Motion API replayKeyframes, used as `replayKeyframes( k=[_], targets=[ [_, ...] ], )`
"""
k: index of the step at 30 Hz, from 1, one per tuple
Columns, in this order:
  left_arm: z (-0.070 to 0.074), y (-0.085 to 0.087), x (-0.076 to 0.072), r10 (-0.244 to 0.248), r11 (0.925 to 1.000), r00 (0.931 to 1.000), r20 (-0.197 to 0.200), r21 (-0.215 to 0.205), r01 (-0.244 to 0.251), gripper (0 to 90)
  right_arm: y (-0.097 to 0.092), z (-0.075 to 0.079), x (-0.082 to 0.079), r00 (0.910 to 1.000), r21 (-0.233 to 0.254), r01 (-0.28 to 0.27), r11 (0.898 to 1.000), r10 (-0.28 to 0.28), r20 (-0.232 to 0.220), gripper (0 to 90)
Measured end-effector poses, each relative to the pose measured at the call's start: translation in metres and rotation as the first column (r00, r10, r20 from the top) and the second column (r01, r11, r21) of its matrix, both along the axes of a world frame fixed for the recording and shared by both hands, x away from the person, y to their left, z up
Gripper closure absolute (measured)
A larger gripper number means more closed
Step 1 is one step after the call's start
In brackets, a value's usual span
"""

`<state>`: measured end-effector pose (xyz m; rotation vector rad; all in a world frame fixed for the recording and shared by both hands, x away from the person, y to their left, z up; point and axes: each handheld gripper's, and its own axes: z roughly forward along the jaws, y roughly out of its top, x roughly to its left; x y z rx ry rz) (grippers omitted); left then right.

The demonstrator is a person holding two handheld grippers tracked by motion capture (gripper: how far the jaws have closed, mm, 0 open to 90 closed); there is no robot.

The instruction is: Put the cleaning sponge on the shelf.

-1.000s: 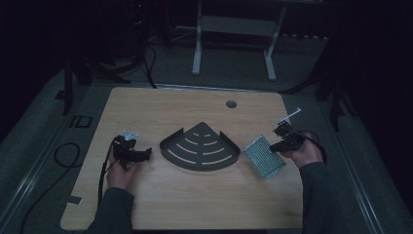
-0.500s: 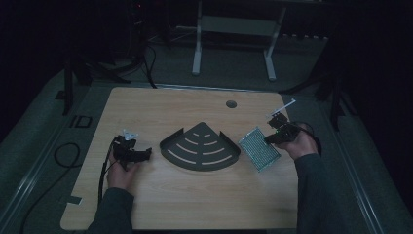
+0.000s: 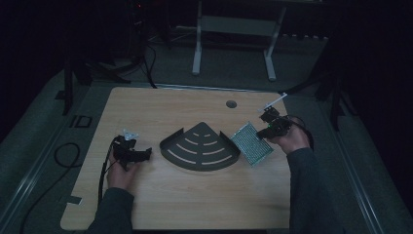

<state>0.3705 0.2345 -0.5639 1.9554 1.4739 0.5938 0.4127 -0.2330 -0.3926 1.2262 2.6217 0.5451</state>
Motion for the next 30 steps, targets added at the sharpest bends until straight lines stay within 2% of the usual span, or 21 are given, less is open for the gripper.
replayKeyframes(
  k=[15, 30],
  targets=[
    [0.000, 0.000, 0.000, 0.000, 1.0000, 1.0000, 0.000, 0.000, 0.000, 9.5, 0.021, 0.001, 0.011, 0.9997, 0.001, -0.020, 1.000, 0.020, -0.015, 89.7],
    [0.000, 0.000, 0.000, 0.001, 1.0000, 1.0000, 0.000, 0.000, -0.001, 9.5, 0.040, 0.001, 0.018, 0.9990, 0.005, -0.044, 0.999, 0.044, -0.004, 89.7]
  ],
)
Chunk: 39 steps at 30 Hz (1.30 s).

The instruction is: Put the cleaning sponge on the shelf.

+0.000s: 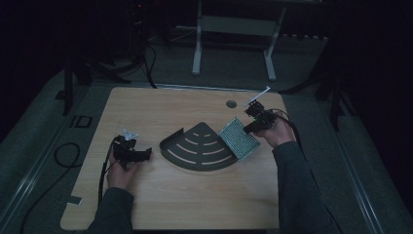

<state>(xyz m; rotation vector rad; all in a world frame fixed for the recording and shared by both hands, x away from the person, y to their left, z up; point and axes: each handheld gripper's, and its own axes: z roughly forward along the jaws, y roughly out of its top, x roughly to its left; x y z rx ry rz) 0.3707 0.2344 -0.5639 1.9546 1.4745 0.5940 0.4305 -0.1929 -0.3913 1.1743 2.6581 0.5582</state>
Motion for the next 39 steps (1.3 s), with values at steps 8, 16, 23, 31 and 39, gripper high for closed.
replayKeyframes(
  k=[8, 16, 23, 31, 39],
  targets=[
    [0.000, 0.000, 0.000, 0.000, 1.0000, 1.0000, -0.001, 0.001, 0.000, 9.5, 0.010, -0.003, 0.004, 0.9999, 0.008, -0.009, 1.000, 0.009, -0.006, 89.7],
    [0.000, 0.000, 0.000, 0.000, 1.0000, 1.0000, -0.001, 0.001, 0.000, 9.5, 0.019, -0.004, 0.009, 0.9999, 0.013, -0.012, 1.000, 0.013, -0.007, 89.7],
    [0.000, 0.000, 0.000, 0.001, 1.0000, 1.0000, -0.001, 0.001, -0.001, 9.5, 0.028, -0.008, 0.012, 0.9998, 0.004, -0.019, 1.000, 0.019, -0.005, 89.7],
    [0.000, 0.000, 0.000, 0.001, 1.0000, 1.0000, -0.001, 0.002, -0.001, 9.5, 0.037, -0.015, 0.018, 0.9997, -0.010, -0.021, 1.000, 0.020, -0.011, 89.7],
    [0.000, 0.000, 0.000, 0.002, 1.0000, 1.0000, 0.000, 0.002, -0.002, 9.5, 0.043, -0.022, 0.022, 0.9997, -0.009, -0.022, 1.000, 0.022, -0.015, 89.7]
  ],
)
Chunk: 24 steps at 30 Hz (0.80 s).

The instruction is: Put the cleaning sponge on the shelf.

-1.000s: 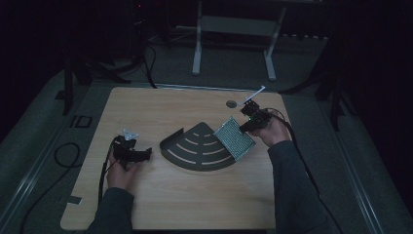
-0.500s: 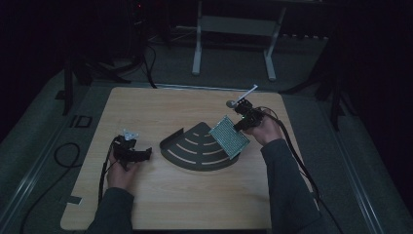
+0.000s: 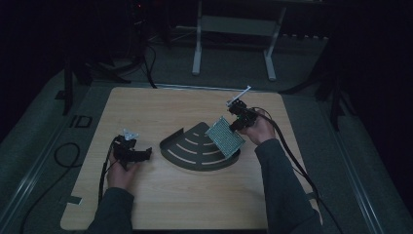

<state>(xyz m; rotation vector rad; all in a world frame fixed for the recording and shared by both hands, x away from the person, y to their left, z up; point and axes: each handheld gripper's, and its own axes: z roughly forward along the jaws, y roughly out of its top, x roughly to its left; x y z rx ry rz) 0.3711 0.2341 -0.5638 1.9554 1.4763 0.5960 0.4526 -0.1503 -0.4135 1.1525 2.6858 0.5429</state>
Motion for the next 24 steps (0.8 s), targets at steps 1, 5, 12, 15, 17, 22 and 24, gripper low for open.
replayKeyframes(
  k=[1, 5, 12, 15, 17, 22, 24],
  targets=[
    [0.000, 0.000, 0.000, -0.001, 1.0000, 1.0000, 0.000, 0.001, 0.001, 9.5, 0.001, -0.001, 0.001, 1.0000, -0.001, -0.001, 1.000, 0.001, -0.003, 89.7],
    [0.000, 0.000, 0.000, 0.000, 1.0000, 1.0000, 0.000, 0.000, 0.000, 9.5, 0.004, -0.005, 0.002, 1.0000, -0.005, -0.002, 1.000, 0.002, -0.006, 89.7],
    [0.000, 0.000, 0.000, 0.000, 1.0000, 1.0000, 0.000, -0.001, 0.000, 9.5, 0.007, -0.009, 0.003, 0.9999, -0.011, -0.007, 1.000, 0.007, -0.010, 89.7],
    [0.000, 0.000, 0.000, 0.000, 1.0000, 1.0000, 0.000, -0.001, 0.000, 9.5, 0.008, -0.010, 0.003, 0.9999, -0.012, -0.008, 1.000, 0.008, -0.009, 89.7],
    [0.000, 0.000, 0.000, 0.000, 1.0000, 1.0000, 0.000, -0.001, 0.000, 9.5, 0.008, -0.010, 0.003, 0.9999, -0.014, -0.009, 1.000, 0.009, -0.009, 89.7],
    [0.000, 0.000, 0.000, -0.002, 1.0000, 1.0000, -0.001, 0.001, 0.002, 9.5, 0.009, -0.012, 0.003, 0.9999, -0.027, -0.012, 1.000, 0.012, -0.011, 89.7],
    [0.000, 0.000, 0.000, -0.002, 1.0000, 1.0000, -0.001, 0.001, 0.002, 9.5, 0.010, -0.013, 0.003, 0.9999, -0.028, -0.013, 1.000, 0.012, -0.011, 89.7]
  ],
)
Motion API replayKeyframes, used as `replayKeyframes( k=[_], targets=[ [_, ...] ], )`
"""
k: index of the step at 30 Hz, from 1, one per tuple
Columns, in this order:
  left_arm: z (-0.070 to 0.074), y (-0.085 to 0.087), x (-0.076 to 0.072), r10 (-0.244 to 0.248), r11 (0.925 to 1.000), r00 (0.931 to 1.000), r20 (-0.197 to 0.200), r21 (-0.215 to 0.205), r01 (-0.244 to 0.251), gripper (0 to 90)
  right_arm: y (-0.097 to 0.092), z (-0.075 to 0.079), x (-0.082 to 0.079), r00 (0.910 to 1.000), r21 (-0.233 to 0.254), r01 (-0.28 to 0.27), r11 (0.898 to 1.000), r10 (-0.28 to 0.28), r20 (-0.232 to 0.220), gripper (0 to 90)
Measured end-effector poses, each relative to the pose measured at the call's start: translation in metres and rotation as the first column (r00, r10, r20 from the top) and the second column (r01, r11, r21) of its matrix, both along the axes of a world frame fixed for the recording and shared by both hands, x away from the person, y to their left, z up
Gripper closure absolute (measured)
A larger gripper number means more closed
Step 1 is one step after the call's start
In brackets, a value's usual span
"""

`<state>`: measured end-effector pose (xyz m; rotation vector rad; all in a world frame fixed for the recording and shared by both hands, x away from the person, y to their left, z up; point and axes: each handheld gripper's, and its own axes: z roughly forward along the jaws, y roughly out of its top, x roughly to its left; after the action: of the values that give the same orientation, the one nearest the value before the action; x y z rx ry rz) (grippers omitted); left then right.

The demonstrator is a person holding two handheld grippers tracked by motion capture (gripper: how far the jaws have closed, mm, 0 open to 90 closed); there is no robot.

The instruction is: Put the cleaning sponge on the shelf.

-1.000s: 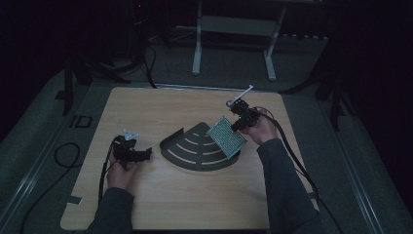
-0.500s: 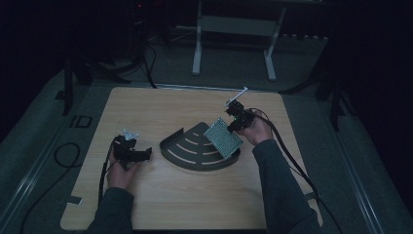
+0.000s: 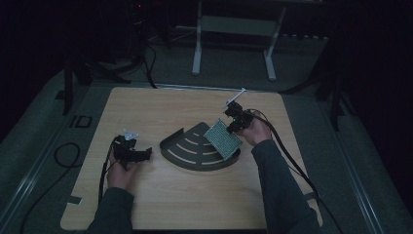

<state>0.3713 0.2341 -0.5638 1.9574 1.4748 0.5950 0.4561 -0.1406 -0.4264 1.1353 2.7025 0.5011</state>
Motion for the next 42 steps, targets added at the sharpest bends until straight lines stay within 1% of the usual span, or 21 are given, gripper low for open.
replayKeyframes(
  k=[9, 16, 18, 22, 36, 40, 42],
  targets=[
    [0.000, 0.000, 0.000, 0.000, 1.0000, 1.0000, 0.000, 0.000, 0.000, 9.5, 0.005, -0.006, -0.001, 0.9997, -0.015, -0.023, 1.000, 0.023, 0.002, 89.7],
    [0.000, 0.000, 0.000, 0.001, 1.0000, 1.0000, 0.000, 0.001, -0.001, 9.5, 0.009, -0.011, -0.002, 0.9995, -0.036, -0.031, 0.999, 0.031, -0.007, 89.7],
    [0.000, 0.000, 0.000, 0.000, 1.0000, 1.0000, 0.000, 0.001, 0.000, 9.5, 0.010, -0.013, -0.002, 0.9995, -0.042, -0.031, 0.999, 0.031, -0.001, 89.6],
    [0.000, 0.000, 0.000, 0.000, 1.0000, 1.0000, 0.000, 0.000, 0.000, 9.5, 0.012, -0.016, -0.004, 0.9993, -0.052, -0.035, 0.998, 0.035, -0.009, 89.7],
    [0.000, 0.000, 0.000, 0.001, 1.0000, 1.0000, 0.000, 0.000, -0.001, 9.5, 0.019, -0.026, -0.008, 0.9989, -0.083, -0.047, 0.995, 0.046, -0.006, 89.6],
    [0.000, 0.000, 0.000, 0.001, 1.0000, 1.0000, 0.000, 0.000, -0.001, 9.5, 0.020, -0.027, -0.008, 0.9991, -0.095, -0.042, 0.995, 0.042, 0.001, 89.6],
    [0.000, 0.000, 0.000, 0.001, 1.0000, 1.0000, 0.000, -0.001, -0.001, 9.5, 0.020, -0.027, -0.007, 0.9992, -0.099, -0.037, 0.994, 0.039, 0.012, 89.6]
  ],
)
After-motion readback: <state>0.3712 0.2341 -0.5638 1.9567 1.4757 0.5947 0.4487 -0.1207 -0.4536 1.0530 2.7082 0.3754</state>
